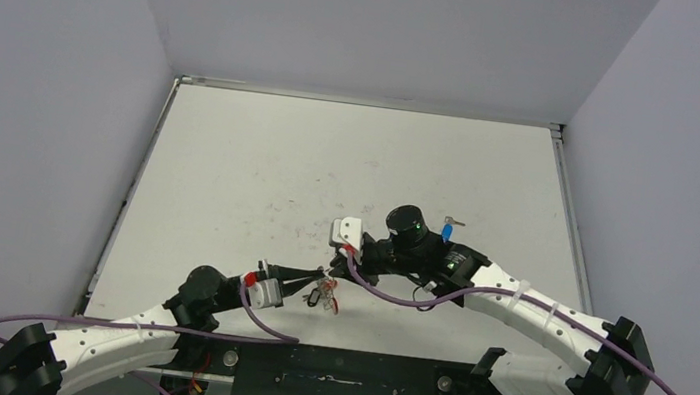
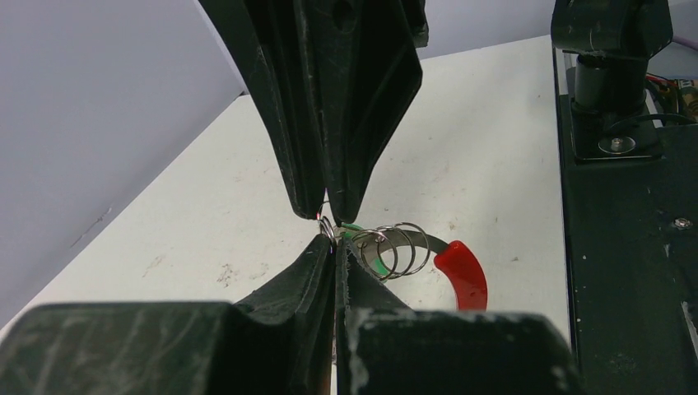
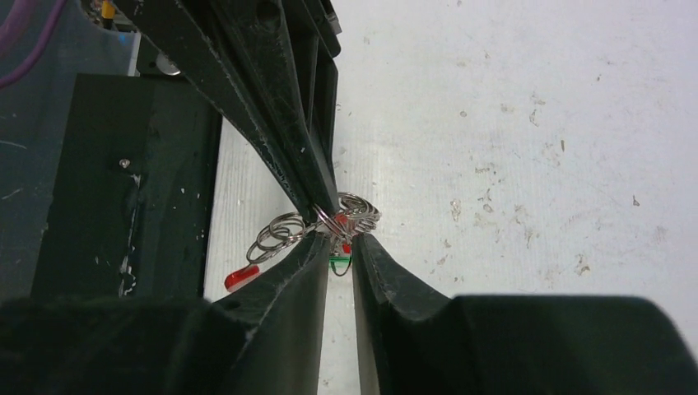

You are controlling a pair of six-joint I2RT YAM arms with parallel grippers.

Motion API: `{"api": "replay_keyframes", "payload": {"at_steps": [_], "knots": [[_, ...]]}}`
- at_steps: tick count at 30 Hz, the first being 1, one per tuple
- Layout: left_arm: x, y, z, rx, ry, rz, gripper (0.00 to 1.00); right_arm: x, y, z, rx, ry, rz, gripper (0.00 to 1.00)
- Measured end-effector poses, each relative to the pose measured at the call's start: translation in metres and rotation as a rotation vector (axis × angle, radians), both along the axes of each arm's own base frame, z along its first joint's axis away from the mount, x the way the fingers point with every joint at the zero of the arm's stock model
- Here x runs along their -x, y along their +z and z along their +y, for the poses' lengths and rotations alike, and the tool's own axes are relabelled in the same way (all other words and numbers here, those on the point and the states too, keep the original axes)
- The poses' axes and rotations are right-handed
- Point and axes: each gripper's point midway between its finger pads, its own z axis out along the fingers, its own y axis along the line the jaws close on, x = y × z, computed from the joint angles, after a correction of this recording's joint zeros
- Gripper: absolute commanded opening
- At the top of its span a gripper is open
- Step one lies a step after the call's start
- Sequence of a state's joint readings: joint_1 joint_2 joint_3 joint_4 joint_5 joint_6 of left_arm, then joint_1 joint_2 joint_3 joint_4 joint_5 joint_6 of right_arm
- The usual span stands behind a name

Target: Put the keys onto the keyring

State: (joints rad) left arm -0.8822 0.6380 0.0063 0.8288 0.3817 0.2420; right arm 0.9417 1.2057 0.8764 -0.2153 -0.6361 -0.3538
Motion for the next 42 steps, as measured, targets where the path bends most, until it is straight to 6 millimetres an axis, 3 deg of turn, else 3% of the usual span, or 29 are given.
{"api": "replay_keyframes", "payload": {"at_steps": [4, 10, 13, 16, 19, 31, 35, 39, 42], "knots": [[0.001, -0.001, 0.0, -0.001, -0.004, 0.003, 0.0, -0.002, -0.005, 0.003, 0.005, -0.002, 0.007, 0.02], [-0.002, -0.008, 0.0, -0.022, 0.007, 0.022, 0.0, -0.004, -0.015, 0.003, 0.029, -0.005, 0.03, 0.0], [-0.002, -0.008, 0.0, -0.022, 0.007, 0.022, 0.0, -0.005, -0.015, 0.003, 0.029, -0.008, 0.03, 0.05], [-0.002, -0.008, 0.0, -0.022, 0.008, 0.023, 0.0, -0.006, -0.016, 0.002, 0.029, -0.01, 0.031, 0.19], [0.0, -0.004, 0.0, -0.013, 0.0, 0.013, 0.0, -0.005, -0.022, 0.001, 0.032, -0.011, 0.033, 0.25], [0.003, -0.004, -0.001, -0.012, -0.018, 0.008, 0.0, -0.009, -0.025, 0.003, 0.005, -0.012, 0.01, 0.25], [0.003, -0.003, -0.001, -0.012, -0.02, 0.007, 0.0, -0.007, -0.025, 0.005, -0.008, 0.005, 0.01, 0.2], [0.003, -0.003, -0.001, -0.01, -0.021, 0.005, 0.0, -0.003, -0.022, 0.008, -0.032, 0.036, 0.013, 0.0], [0.002, -0.001, -0.001, -0.005, -0.015, 0.003, 0.0, -0.001, -0.021, 0.008, -0.041, 0.051, 0.015, 0.0]]}}
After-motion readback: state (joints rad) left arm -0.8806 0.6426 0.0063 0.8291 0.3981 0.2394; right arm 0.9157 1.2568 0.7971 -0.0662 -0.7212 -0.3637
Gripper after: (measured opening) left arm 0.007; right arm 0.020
